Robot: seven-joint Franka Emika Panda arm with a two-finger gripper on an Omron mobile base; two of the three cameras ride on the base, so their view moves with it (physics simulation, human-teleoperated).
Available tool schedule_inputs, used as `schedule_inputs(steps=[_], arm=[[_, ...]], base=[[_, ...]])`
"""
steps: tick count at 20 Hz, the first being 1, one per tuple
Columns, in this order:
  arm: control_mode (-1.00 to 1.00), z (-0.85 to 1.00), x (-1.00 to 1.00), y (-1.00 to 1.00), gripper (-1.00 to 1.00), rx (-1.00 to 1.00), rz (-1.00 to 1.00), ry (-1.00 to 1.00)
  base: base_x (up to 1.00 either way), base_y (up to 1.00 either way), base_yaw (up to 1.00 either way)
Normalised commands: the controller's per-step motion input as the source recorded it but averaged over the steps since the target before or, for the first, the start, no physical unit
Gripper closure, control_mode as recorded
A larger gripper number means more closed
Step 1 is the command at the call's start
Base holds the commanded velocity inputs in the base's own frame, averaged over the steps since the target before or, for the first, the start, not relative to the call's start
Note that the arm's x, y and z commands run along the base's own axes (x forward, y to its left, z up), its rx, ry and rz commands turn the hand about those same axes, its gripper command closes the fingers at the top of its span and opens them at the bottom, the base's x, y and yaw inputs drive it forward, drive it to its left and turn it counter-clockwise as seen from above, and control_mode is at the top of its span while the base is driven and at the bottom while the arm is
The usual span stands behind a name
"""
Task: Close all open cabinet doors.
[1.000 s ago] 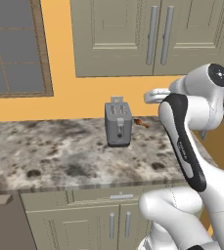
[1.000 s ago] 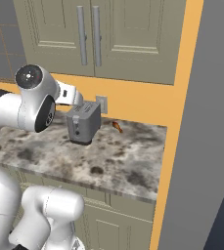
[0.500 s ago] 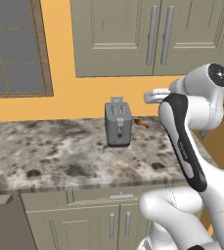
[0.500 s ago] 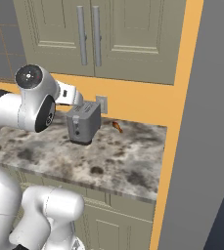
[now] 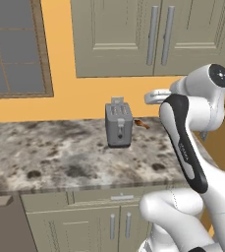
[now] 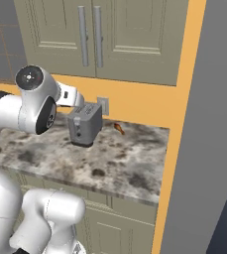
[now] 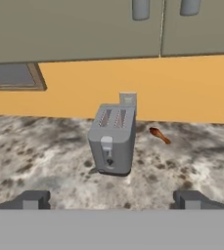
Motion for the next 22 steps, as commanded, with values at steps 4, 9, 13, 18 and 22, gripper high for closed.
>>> schedule_inputs(steps=[4,9,13,18,22], arm=[[1.00,0.00,0.00,0.00,-1.00,0.00,0.00,0.00],[1.00,0.00,0.00,0.00,-1.00,0.00,0.00,0.00],[1.00,0.00,0.00,0.00,-1.00,0.00,0.00,0.00],[1.00,0.00,0.00,0.00,-1.00,0.00,0.00,0.00],[1.00,0.00,0.00,0.00,-1.00,0.00,0.00,0.00]], base=[[-0.56,0.00,0.00],[-0.38,0.12,0.12],[-0.22,0.26,0.48],[-0.14,0.26,0.73],[-0.02,0.21,0.85]])
